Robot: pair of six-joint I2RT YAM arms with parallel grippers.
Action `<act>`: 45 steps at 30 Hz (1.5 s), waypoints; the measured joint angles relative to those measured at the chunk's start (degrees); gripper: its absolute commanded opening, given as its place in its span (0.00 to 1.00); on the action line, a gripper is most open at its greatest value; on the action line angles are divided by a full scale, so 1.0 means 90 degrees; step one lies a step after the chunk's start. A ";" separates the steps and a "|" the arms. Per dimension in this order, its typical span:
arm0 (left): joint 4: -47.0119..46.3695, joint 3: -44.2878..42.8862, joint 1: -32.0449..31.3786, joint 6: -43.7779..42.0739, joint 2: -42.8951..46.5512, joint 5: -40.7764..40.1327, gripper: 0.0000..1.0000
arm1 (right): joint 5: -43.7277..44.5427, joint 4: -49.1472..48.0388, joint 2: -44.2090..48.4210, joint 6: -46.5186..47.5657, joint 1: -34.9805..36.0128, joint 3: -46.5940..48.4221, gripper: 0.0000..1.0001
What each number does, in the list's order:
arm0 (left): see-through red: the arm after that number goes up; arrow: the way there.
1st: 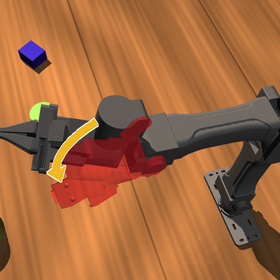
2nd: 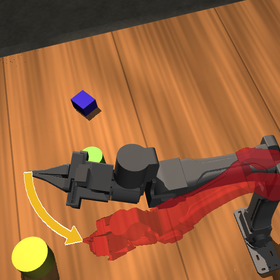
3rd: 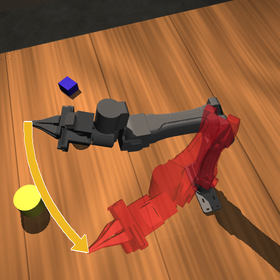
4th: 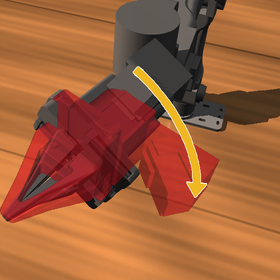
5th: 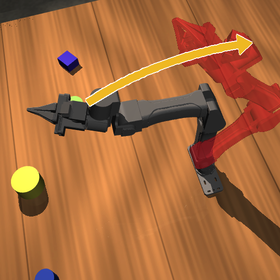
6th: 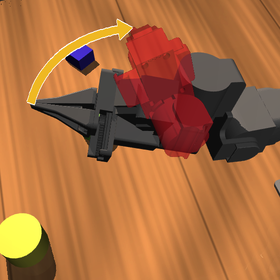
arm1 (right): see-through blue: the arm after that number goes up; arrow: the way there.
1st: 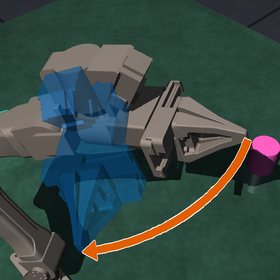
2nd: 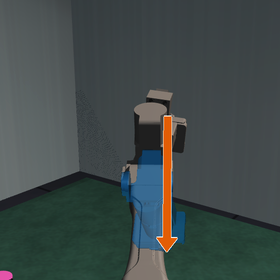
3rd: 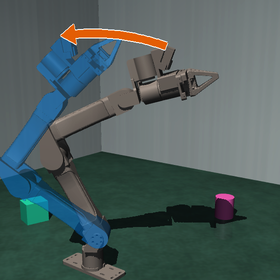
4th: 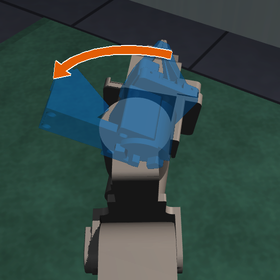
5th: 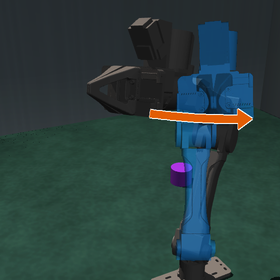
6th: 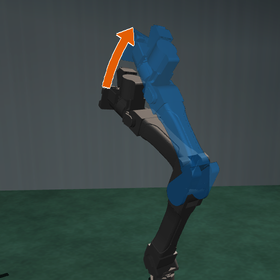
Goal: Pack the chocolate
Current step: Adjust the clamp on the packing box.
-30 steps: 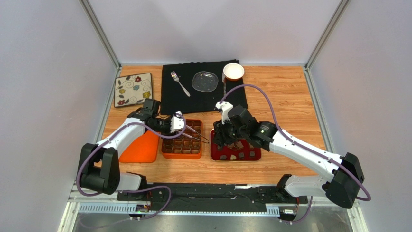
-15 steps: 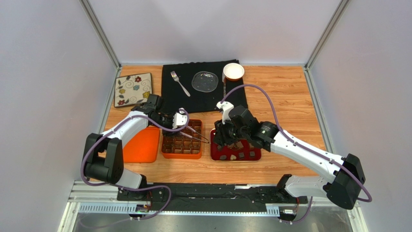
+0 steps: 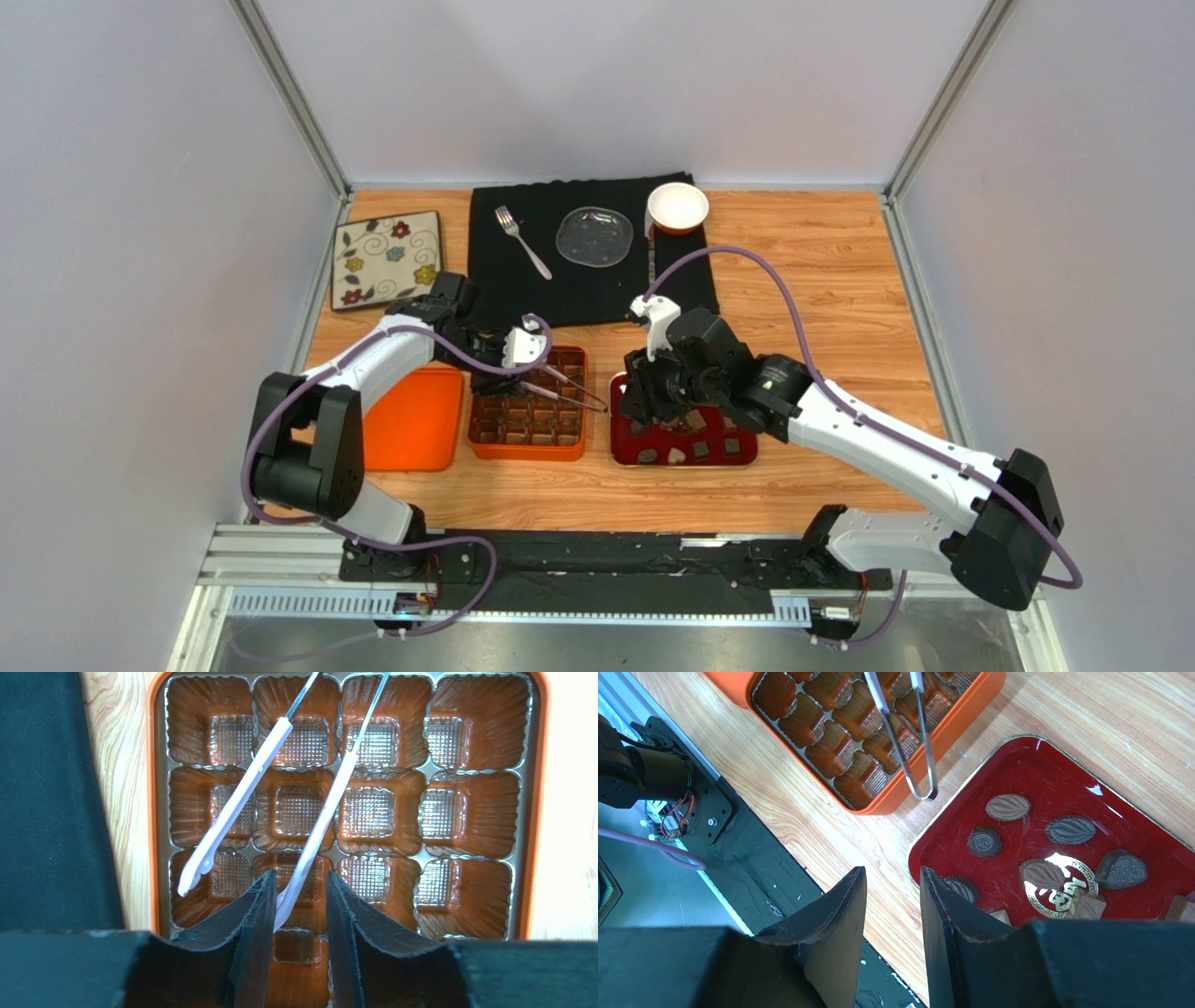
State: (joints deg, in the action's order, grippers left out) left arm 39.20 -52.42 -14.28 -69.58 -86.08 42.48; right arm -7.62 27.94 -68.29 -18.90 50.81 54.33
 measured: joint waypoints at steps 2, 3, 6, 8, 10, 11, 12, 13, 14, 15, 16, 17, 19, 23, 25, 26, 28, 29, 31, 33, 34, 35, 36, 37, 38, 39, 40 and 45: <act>0.0017 -0.0056 0.0000 -0.0002 -0.0063 -0.0017 0.35 | 0.0000 -0.0002 0.0032 -0.0015 0.0000 -0.0015 0.37; 0.0015 -0.0078 0.0000 -0.0005 -0.0090 -0.0027 0.34 | 0.0000 -0.0002 0.0049 -0.0024 0.0000 -0.0015 0.37; 0.0010 -0.0100 0.0000 -0.0019 -0.0114 -0.0051 0.26 | -0.0002 -0.0005 0.0100 -0.0049 0.0000 -0.0022 0.37; 0.0012 -0.0109 0.0000 -0.0024 -0.0114 -0.0066 0.22 | -0.0002 -0.0041 0.0107 -0.0070 0.0000 -0.0039 0.36; 0.0022 -0.0124 0.0000 -0.0022 -0.0114 -0.0068 0.19 | -0.0007 -0.0102 0.0107 -0.0090 0.0000 -0.0095 0.36; 0.0022 -0.0138 -0.0007 -0.0019 -0.0114 -0.0068 0.19 | -0.0010 -0.0109 0.0109 -0.0095 0.0000 -0.0121 0.36; 0.0019 -0.0153 -0.0015 -0.0019 -0.0109 -0.0066 0.18 | -0.0019 -0.0107 0.0109 -0.0100 0.0000 -0.0146 0.36; 0.0022 -0.0165 -0.0024 -0.0017 -0.0104 -0.0066 0.18 | -0.0027 -0.0124 0.0109 -0.0109 0.0000 -0.0185 0.36; 0.0022 -0.0170 -0.0029 -0.0015 -0.0095 -0.0068 0.18 | -0.0032 -0.0141 0.0112 -0.0117 0.0000 -0.0219 0.36; 0.0027 -0.0172 -0.0032 -0.0012 -0.0078 -0.0068 0.17 | -0.0039 -0.0146 0.0112 -0.0124 0.0000 -0.0245 0.36; 0.0039 -0.0175 -0.0029 -0.0007 -0.0068 -0.0068 0.17 | -0.0044 -0.0155 0.0114 -0.0131 0.0000 -0.0265 0.37; 0.0078 -0.0199 -0.0029 -0.0002 -0.0066 -0.0068 0.17 | -0.0044 -0.0187 0.0126 -0.0138 0.0000 -0.0299 0.39; 0.0175 -0.0272 -0.0032 0.0005 -0.0058 -0.0063 0.16 | -0.0044 -0.0211 0.0172 -0.0143 0.0000 -0.0352 0.47; 0.0561 -0.0593 -0.0032 0.0027 0.0002 0.0039 0.16 | -0.0019 -0.0236 0.0427 -0.0068 0.0000 -0.0413 0.61; 0.0758 -0.0792 -0.0034 0.0046 0.0114 0.0114 0.16 | -0.0019 -0.0255 0.0634 0.0027 0.0000 -0.0418 0.69; 0.0862 -0.0896 -0.0034 0.0056 0.0180 0.0165 0.16 | -0.0015 -0.0287 0.0743 0.0083 0.0000 -0.0418 0.71; 0.1083 -0.1103 -0.0034 0.0083 0.0340 0.0282 0.15 | -0.0022 -0.0357 0.0952 0.0192 0.0000 -0.0423 0.77; 0.1205 -0.1214 -0.0034 0.0100 0.0440 0.0352 0.15 | -0.0032 -0.0413 0.1059 0.0255 0.0000 -0.0425 0.78; 0.1464 -0.1435 -0.0034 0.0143 0.0636 0.0503 0.12 | -0.0061 -0.0610 0.1263 0.0381 0.0000 -0.0478 0.82; 0.1722 -0.1637 -0.0034 0.0221 0.0799 0.0697 0.10 | -0.0138 -0.0964 0.1540 0.0491 0.0000 -0.0721 0.84; 0.1853 -0.1724 -0.0034 0.0279 0.0879 0.0811 0.09 | -0.0175 -0.1192 0.1724 0.0542 0.0000 -0.0935 0.86; 0.1962 -0.1797 -0.0034 0.0330 0.0942 0.0925 0.09 | -0.0187 -0.1406 0.1919 0.0583 0.0000 -0.1171 0.86; 0.2072 -0.1865 -0.0036 0.0403 0.1003 0.1030 0.10 | -0.0192 -0.1613 0.2149 0.0607 0.0000 -0.1443 0.86; 0.2174 -0.1911 -0.0036 0.0474 0.1095 0.1183 0.11 | -0.0192 -0.1766 0.2346 0.0622 -0.0002 -0.1681 0.86; 0.2227 -0.1919 -0.0036 0.0517 0.1163 0.1265 0.13 | -0.0189 -0.1880 0.2489 0.0634 -0.0002 -0.1858 0.86; 0.2246 -0.1904 -0.0036 0.0576 0.1248 0.1316 0.15 | -0.0189 -0.1962 0.2565 0.0644 -0.0007 -0.1965 0.86; 0.2188 -0.1841 -0.0036 0.0648 0.1343 0.1343 0.24 | -0.0189 -0.2013 0.2577 0.0656 -0.0017 -0.2008 0.85; 0.1702 -0.1090 -0.0039 0.0942 0.1569 0.1120 0.36 | -0.0185 -0.2093 0.2438 0.0704 -0.0032 -0.2013 0.84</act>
State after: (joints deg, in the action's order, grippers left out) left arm 54.52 -62.24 -14.63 -61.10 -71.96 52.56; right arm -9.28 9.10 -46.35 -12.56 50.52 36.21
